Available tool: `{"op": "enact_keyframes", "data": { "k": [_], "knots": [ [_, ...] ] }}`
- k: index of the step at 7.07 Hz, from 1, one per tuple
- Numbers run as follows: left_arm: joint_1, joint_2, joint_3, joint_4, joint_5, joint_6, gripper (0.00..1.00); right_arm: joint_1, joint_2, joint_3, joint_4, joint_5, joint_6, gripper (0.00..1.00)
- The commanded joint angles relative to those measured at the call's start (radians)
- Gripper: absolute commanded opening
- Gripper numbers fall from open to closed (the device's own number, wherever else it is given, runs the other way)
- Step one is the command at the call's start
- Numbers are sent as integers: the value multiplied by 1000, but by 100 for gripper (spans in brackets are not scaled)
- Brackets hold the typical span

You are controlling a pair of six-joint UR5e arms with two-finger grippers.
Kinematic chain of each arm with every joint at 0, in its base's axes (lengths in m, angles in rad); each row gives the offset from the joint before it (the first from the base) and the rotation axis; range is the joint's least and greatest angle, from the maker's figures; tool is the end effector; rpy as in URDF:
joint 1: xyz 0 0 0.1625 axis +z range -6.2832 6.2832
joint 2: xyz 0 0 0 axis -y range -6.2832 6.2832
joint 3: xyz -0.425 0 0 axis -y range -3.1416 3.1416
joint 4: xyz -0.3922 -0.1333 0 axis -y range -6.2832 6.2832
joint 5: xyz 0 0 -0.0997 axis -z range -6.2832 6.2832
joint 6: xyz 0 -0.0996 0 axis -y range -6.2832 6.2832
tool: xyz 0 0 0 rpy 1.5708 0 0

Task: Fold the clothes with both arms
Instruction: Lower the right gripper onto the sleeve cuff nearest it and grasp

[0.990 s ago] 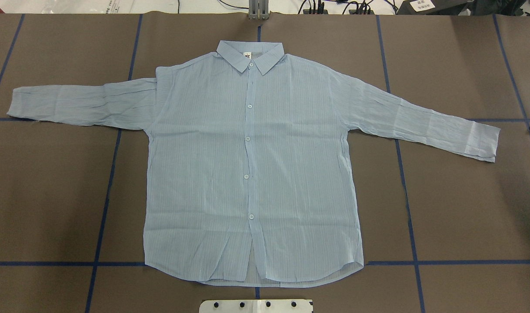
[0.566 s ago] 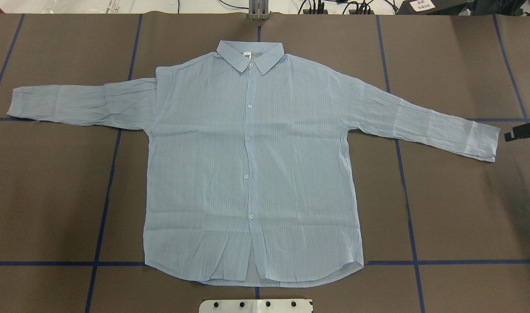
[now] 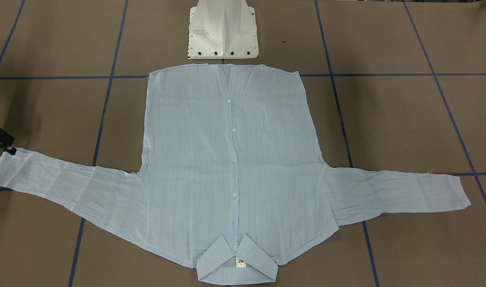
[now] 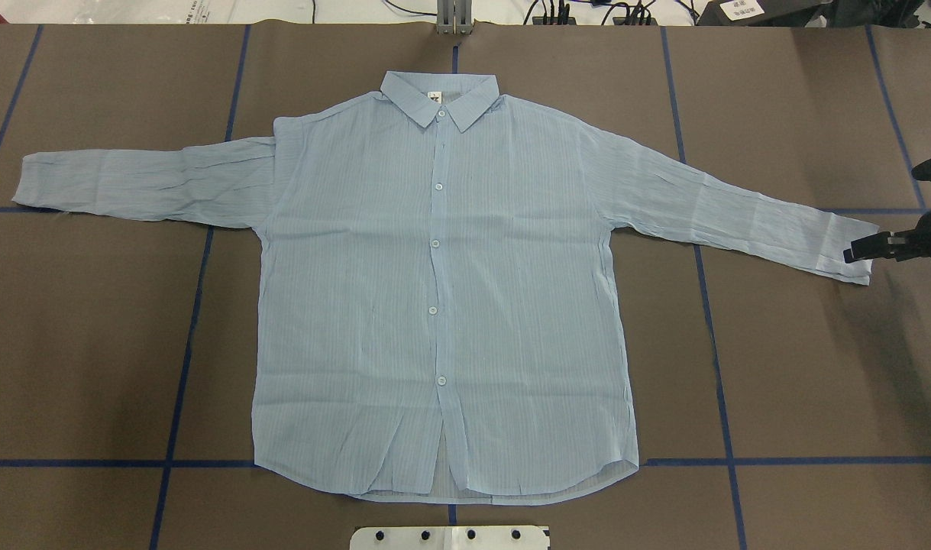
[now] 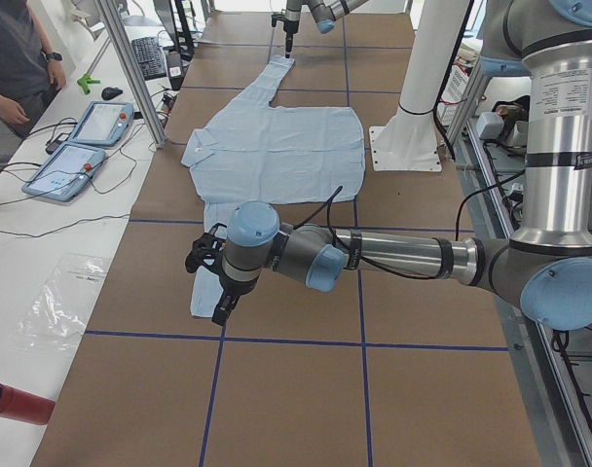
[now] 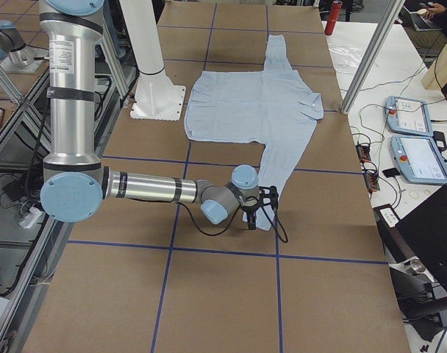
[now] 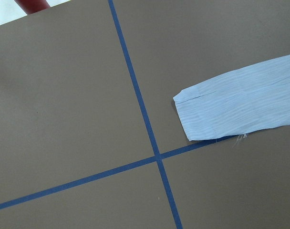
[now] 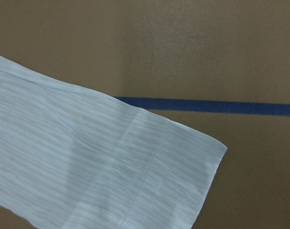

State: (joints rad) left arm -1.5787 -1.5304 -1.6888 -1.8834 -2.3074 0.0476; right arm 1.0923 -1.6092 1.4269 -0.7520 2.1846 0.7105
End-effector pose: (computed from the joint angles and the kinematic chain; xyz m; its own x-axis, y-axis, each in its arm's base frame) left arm -0.0703 -0.4936 0.5871 0.7423 0.2934 -0.6025 -0.0280 0.9119 0.4095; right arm -0.1619 -0.4770 0.6645 0.6721 -0.0501 0.7388 -0.0898 0.9848 0.1485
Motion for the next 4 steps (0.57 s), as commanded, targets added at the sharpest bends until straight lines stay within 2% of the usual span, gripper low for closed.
{"op": "enact_keyframes", "data": {
  "k": [1, 2, 4],
  "knots": [
    [0, -1, -6, 1, 0, 0, 100, -2, 12, -23, -1, 26, 0, 77],
    [-1, -7, -6, 1, 0, 0, 100, -2, 12, -23, -6, 27, 0, 73],
    [0, -11, -5, 3, -1, 0, 100, -2, 12, -28, -15, 27, 0, 73]
  ]
}}
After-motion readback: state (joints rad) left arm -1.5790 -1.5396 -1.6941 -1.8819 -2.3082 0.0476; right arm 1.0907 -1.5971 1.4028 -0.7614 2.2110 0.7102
